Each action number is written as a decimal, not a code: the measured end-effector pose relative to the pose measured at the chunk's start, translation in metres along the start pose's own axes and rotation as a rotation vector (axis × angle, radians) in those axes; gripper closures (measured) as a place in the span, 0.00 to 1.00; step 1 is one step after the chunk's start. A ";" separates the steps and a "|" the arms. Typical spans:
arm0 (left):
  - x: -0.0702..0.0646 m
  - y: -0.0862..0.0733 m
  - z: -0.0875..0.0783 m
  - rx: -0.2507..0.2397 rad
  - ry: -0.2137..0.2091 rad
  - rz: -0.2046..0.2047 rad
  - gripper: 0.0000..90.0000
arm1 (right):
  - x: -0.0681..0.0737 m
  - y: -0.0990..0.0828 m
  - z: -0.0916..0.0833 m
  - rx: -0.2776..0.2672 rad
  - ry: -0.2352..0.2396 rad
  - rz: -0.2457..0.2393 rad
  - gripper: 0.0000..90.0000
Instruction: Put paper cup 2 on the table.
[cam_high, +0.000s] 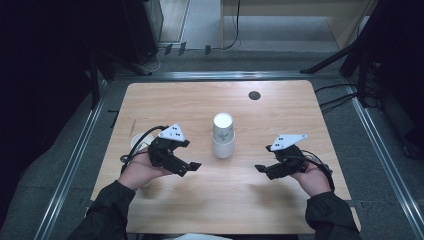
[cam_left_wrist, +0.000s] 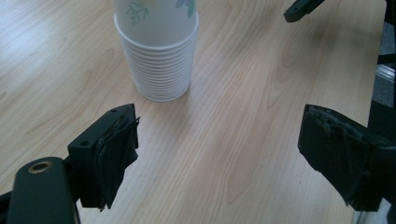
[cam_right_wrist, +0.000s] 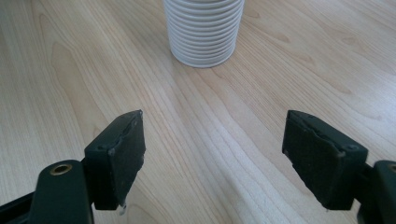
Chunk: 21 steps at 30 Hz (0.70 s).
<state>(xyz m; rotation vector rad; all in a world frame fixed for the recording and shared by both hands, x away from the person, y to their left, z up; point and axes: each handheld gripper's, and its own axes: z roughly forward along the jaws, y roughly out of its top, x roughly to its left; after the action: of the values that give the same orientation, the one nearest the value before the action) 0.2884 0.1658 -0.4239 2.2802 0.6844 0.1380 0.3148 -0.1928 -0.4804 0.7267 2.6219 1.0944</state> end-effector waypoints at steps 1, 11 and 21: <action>-0.002 0.000 0.001 0.001 0.001 0.000 0.14 | 0.000 0.001 0.000 0.001 0.002 0.003 0.24; -0.010 -0.001 0.010 -0.008 0.011 -0.016 0.14 | 0.003 0.006 0.006 0.004 0.025 -0.021 0.24; -0.022 0.003 0.023 -0.019 0.003 -0.023 0.14 | 0.005 0.008 0.009 0.009 0.036 -0.044 0.24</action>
<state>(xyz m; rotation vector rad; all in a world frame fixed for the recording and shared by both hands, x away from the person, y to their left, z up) 0.2779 0.1385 -0.4363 2.2542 0.7075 0.1363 0.3160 -0.1802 -0.4811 0.6541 2.6619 1.0941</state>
